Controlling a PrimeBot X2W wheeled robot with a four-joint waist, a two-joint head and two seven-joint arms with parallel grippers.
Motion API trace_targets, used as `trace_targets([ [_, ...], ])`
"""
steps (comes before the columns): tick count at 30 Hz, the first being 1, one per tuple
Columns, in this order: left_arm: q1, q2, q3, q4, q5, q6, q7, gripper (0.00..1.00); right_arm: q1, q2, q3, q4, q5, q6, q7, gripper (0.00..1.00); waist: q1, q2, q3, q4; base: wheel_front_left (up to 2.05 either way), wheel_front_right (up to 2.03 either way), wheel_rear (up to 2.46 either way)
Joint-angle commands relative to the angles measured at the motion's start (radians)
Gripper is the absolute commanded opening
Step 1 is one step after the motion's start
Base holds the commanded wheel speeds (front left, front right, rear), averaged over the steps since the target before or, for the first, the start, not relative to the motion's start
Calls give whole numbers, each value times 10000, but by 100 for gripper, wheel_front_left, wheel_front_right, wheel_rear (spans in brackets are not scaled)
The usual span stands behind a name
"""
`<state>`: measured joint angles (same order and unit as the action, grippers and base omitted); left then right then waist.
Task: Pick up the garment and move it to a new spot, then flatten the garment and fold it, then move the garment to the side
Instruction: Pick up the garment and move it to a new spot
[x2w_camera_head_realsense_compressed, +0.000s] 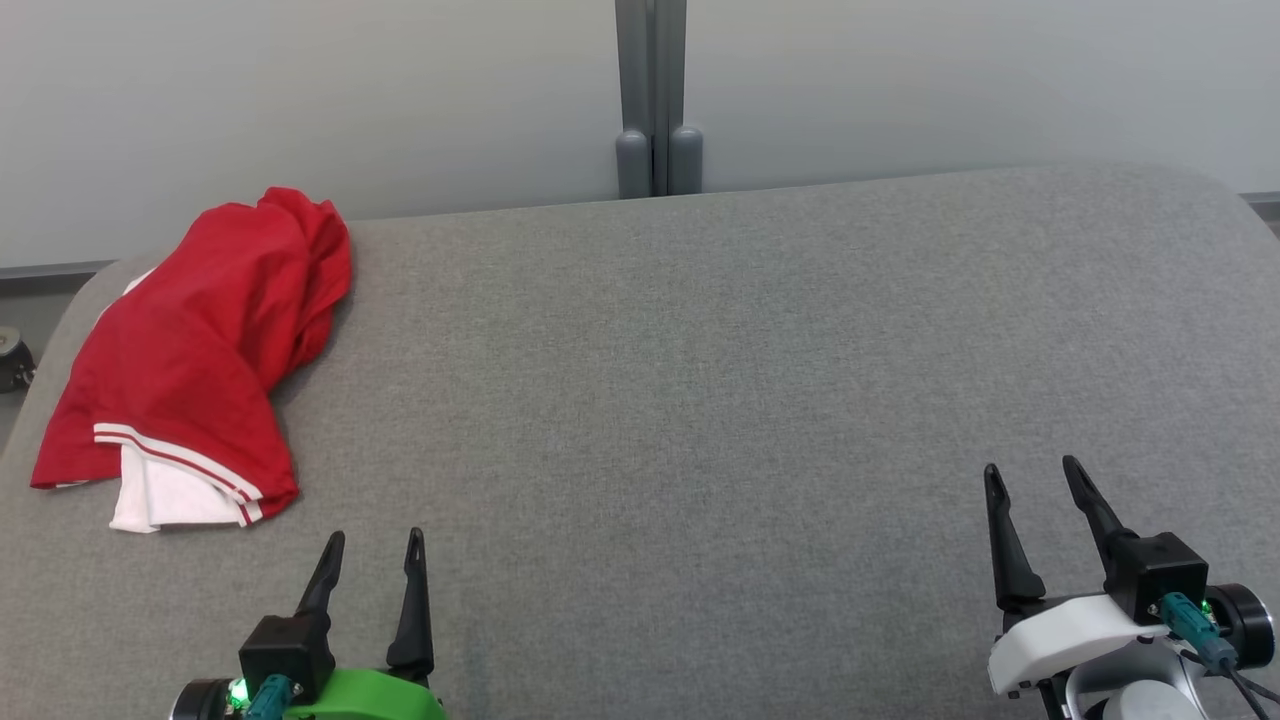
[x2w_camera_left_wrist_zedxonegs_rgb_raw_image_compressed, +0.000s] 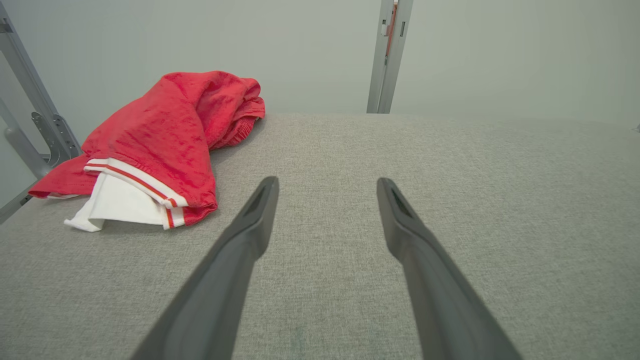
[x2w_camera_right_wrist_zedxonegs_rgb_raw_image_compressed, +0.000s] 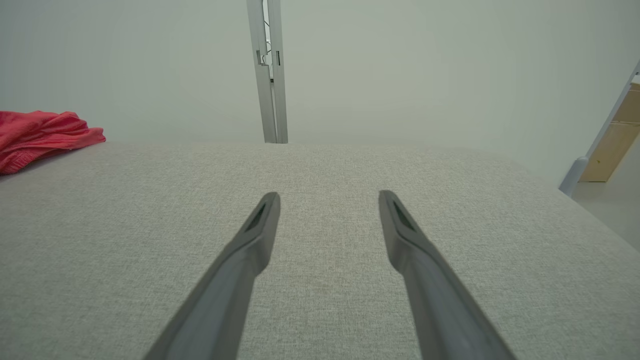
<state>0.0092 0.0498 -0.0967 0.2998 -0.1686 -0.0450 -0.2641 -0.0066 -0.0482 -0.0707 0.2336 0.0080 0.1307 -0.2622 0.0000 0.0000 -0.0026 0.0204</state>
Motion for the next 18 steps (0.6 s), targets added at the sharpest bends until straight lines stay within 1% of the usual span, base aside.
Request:
trace_targets([
  [1,-117,14,50,41,33,-56,-6,100,45,-38,2,-5,75,1,-43,100,0,0,5,38,0,0,0],
  [4,-185,15,57,85,12,-65,-6,100,77,-38,-25,-37,114,1,-41,100,0,0,4,192,0,0,0],
  [8,-235,18,-18,139,-19,-44,-6,100,210,-37,30,-3,214,1,-40,100,0,0,-69,700,0,0,0],
  [12,-196,21,-74,195,8,-18,-5,100,270,-37,93,27,319,1,-38,100,0,0,-150,1564,0,0,0],
  [18,-11,22,159,319,180,-39,-5,100,220,-35,392,130,532,-3,-38,100,0,0,-228,3145,0,0,0],
])
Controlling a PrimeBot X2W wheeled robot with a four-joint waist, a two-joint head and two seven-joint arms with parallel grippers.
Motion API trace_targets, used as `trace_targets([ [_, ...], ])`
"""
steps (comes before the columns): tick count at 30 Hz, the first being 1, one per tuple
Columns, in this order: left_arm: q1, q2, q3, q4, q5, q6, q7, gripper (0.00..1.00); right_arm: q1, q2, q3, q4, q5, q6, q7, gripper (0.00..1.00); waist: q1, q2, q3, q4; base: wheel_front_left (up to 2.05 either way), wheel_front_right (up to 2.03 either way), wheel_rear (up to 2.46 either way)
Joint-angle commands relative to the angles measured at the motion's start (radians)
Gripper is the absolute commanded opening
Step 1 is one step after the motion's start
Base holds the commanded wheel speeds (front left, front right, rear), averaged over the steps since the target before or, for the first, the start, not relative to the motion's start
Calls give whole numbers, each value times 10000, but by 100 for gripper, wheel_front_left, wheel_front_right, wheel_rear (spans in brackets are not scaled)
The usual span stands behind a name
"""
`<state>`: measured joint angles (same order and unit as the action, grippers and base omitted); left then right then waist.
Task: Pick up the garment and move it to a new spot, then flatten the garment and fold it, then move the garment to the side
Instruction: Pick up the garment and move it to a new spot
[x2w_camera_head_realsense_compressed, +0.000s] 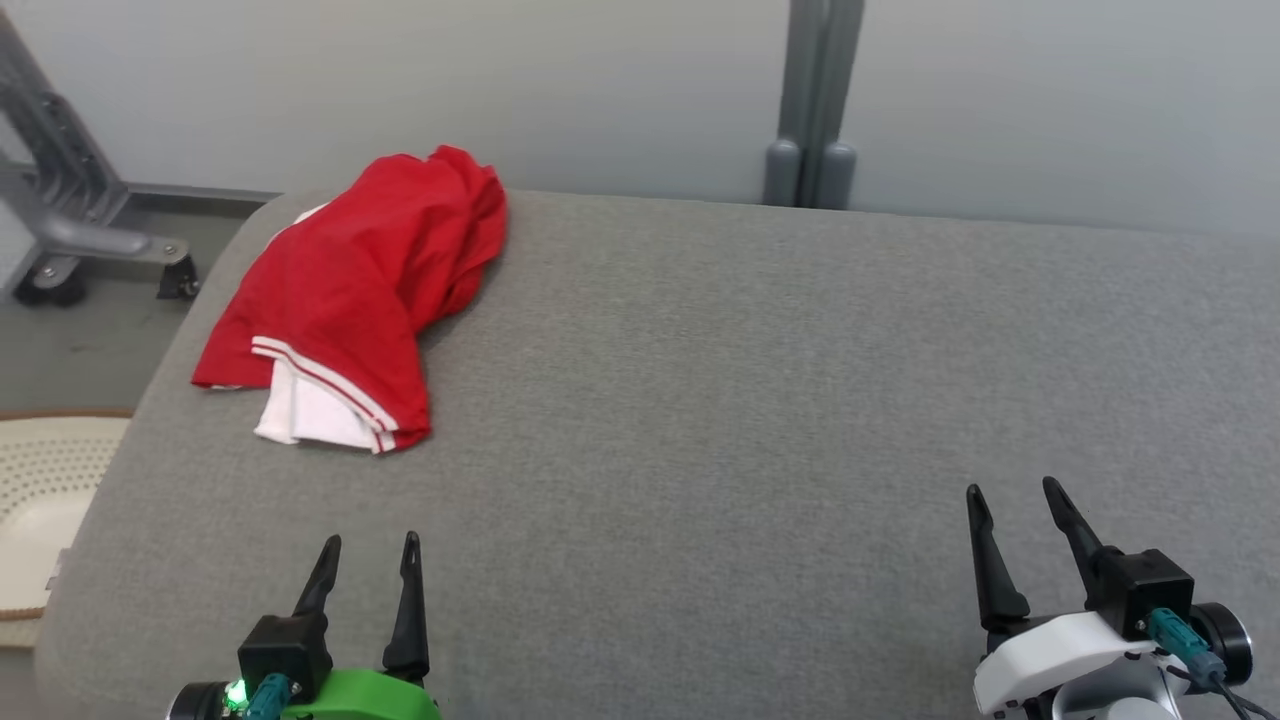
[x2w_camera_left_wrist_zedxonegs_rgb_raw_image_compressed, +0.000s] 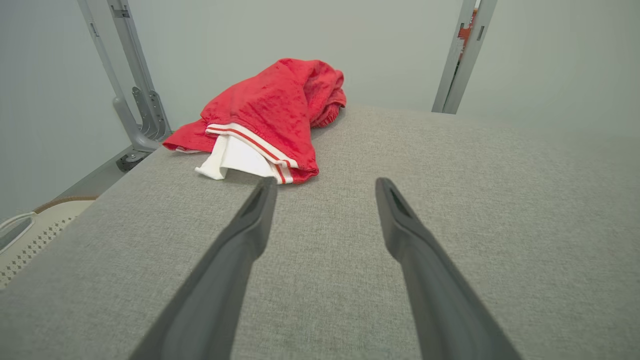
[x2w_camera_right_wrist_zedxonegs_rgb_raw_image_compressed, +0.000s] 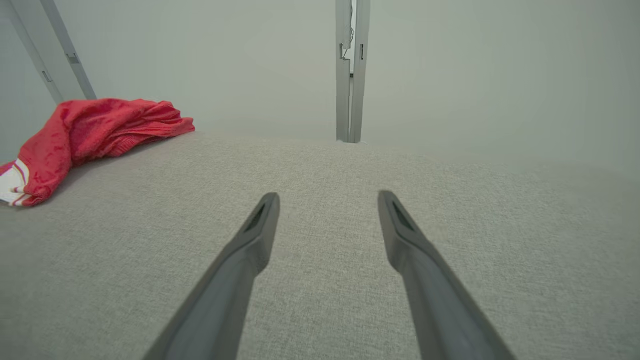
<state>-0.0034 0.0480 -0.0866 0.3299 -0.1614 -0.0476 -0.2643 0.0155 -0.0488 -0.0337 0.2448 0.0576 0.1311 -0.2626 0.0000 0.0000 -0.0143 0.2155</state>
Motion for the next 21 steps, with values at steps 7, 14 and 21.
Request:
trace_targets([
  [7,300,38,419,84,239,-136,-3,100,-168,-31,390,159,170,-6,-34,100,0,0,-80,2401,0,0,0],
  [14,-394,30,390,161,-156,-187,-4,100,-613,-43,702,72,-112,-8,-34,100,0,0,729,2029,0,0,0],
  [21,-3200,30,-119,1550,-1397,-250,-3,100,-1766,-104,822,-167,-949,-8,-34,100,0,0,2996,902,0,0,0],
])
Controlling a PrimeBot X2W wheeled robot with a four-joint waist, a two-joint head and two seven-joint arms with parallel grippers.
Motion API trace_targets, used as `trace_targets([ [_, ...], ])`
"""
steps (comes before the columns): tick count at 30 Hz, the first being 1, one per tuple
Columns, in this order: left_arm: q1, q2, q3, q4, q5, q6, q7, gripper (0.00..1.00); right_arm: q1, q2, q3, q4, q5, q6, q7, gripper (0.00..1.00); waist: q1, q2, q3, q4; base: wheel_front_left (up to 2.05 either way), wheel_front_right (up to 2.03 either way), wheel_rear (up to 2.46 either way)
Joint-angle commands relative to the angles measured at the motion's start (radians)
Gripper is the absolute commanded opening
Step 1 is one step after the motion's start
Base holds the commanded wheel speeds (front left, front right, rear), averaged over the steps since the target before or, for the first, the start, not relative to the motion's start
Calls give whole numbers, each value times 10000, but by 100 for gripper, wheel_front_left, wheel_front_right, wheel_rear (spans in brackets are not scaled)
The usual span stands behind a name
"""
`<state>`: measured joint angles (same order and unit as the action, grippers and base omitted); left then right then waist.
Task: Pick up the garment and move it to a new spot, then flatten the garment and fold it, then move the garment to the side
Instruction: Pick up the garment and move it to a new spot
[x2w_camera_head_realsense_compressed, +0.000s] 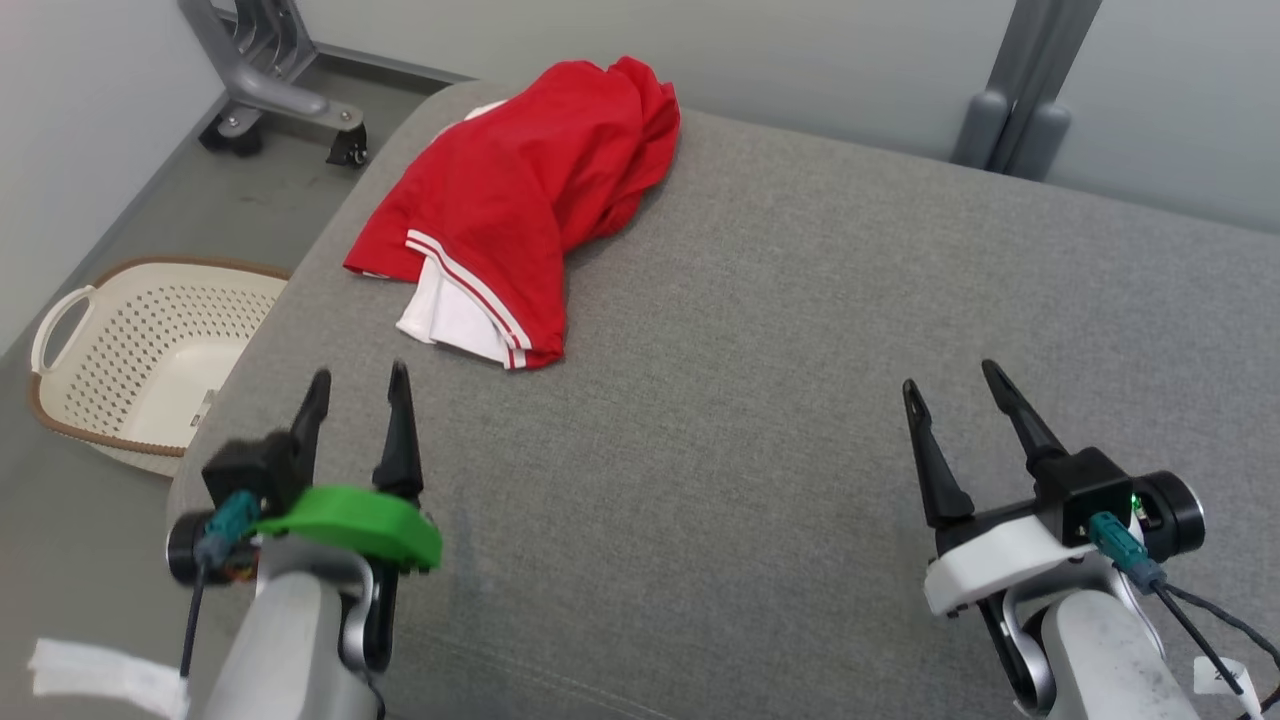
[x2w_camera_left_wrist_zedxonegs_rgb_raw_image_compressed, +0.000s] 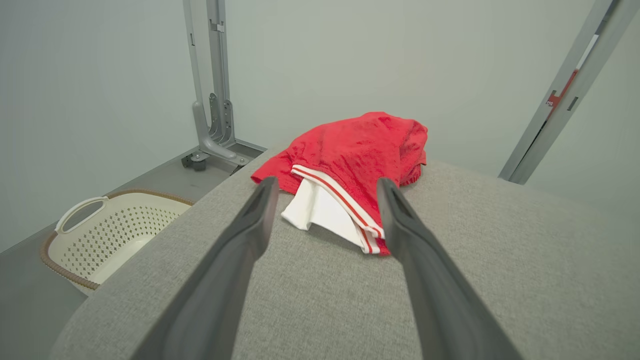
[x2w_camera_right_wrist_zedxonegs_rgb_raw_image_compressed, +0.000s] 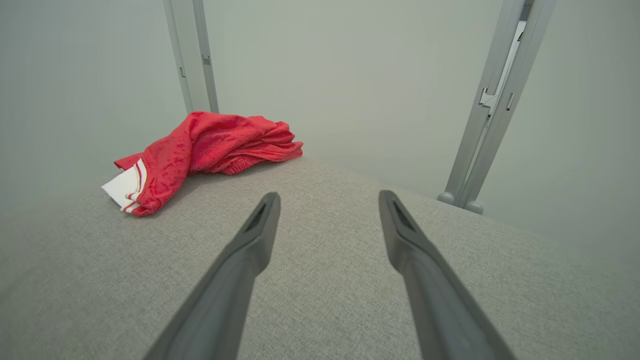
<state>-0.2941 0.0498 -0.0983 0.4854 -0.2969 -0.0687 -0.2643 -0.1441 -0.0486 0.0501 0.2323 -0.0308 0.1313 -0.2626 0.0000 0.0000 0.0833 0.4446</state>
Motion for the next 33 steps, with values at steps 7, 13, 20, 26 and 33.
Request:
trace_targets([
  [7,-3604,177,-311,2426,-490,-305,416,100,-964,-190,19,-199,-426,-10,-34,100,0,0,3577,-2301,0,0,0],
  [13,-5330,585,-199,4227,-792,-457,731,100,-1235,-149,197,-164,-533,-10,-34,100,0,0,3889,-2589,0,0,0],
  [20,-6662,1144,-69,5623,-1034,-417,814,100,-1495,-134,527,37,-609,-10,-34,100,0,0,3801,-2670,0,0,0],
  [26,-7108,1542,-290,6851,-742,74,1148,25,-1559,-107,732,129,-511,-10,-34,100,0,0,3615,-2831,0,0,0],
  [33,-7052,1727,-307,7069,-822,-37,476,0,-904,-65,437,232,-222,-10,-34,100,0,0,2847,-2828,0,0,0],
])
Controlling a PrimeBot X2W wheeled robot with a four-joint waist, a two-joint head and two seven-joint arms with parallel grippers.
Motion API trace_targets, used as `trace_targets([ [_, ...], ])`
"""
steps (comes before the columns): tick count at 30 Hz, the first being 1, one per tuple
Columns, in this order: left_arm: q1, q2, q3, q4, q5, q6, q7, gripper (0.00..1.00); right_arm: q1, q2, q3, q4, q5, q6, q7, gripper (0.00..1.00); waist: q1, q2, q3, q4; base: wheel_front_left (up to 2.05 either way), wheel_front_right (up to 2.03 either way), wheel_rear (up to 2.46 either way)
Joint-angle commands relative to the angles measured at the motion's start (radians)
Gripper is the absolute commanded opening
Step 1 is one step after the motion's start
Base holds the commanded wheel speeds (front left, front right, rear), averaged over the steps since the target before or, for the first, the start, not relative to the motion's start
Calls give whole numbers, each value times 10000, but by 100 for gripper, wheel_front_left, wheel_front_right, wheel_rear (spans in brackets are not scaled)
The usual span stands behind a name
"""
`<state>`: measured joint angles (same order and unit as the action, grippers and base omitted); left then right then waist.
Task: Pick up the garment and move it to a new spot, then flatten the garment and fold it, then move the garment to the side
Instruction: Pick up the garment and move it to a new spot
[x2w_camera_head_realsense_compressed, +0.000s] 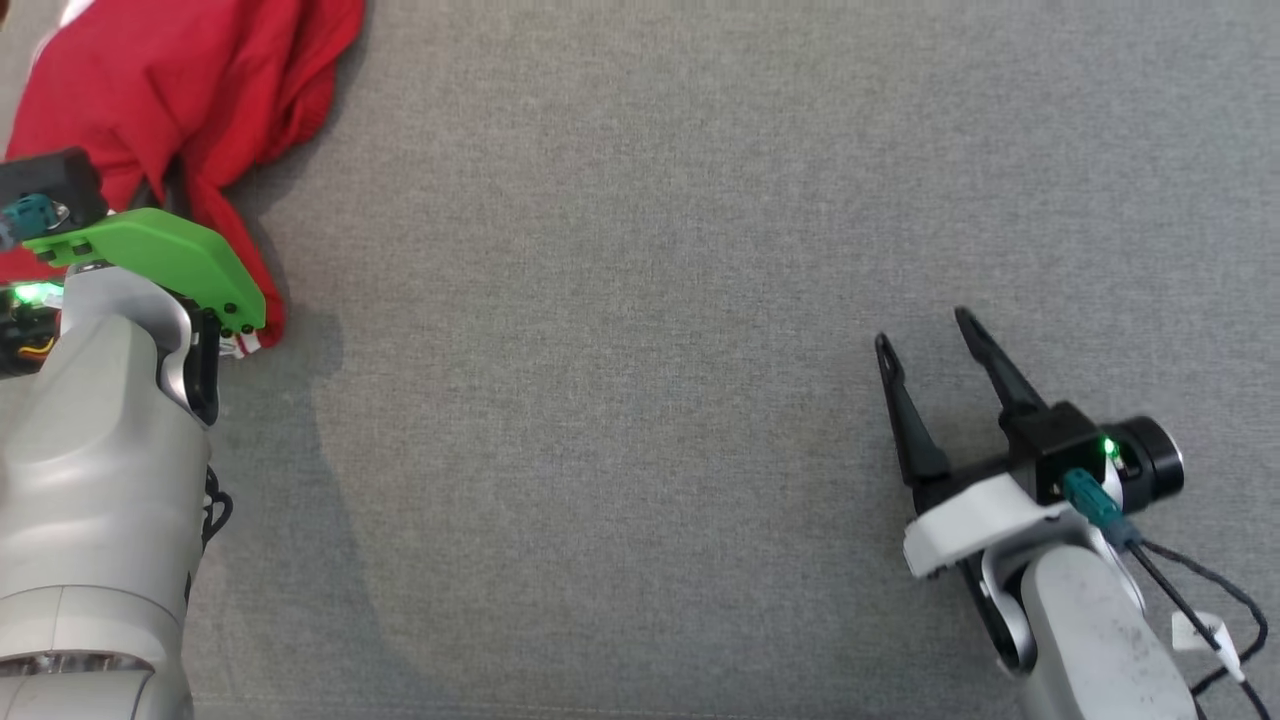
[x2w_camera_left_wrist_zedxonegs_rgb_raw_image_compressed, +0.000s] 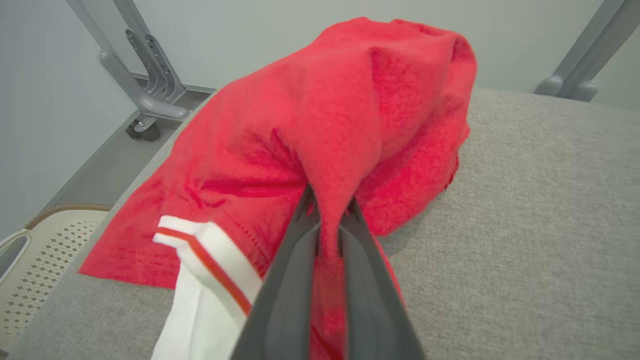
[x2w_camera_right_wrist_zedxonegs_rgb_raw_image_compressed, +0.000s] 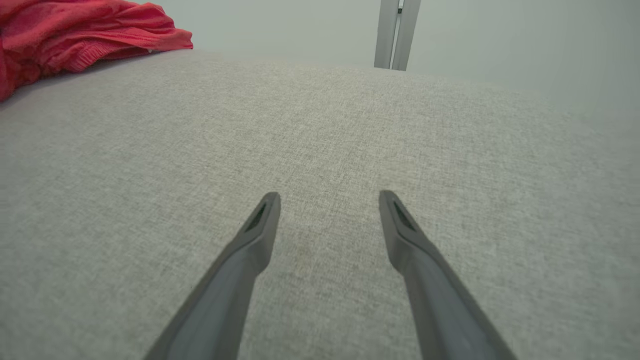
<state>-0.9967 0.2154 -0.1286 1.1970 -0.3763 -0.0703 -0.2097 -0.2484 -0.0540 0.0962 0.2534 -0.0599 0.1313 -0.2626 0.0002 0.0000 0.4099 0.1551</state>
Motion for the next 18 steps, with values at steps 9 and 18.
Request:
trace_targets([
  [9,-289,35,-337,-1329,191,100,0,0,1172,31,-8,150,657,-10,-34,100,-2,0,-2042,108,0,0,0],
  [18,520,-338,-262,-4729,-523,360,2742,0,1648,22,238,100,1442,-10,-34,100,-2,0,-3173,-698,0,0,0],
])
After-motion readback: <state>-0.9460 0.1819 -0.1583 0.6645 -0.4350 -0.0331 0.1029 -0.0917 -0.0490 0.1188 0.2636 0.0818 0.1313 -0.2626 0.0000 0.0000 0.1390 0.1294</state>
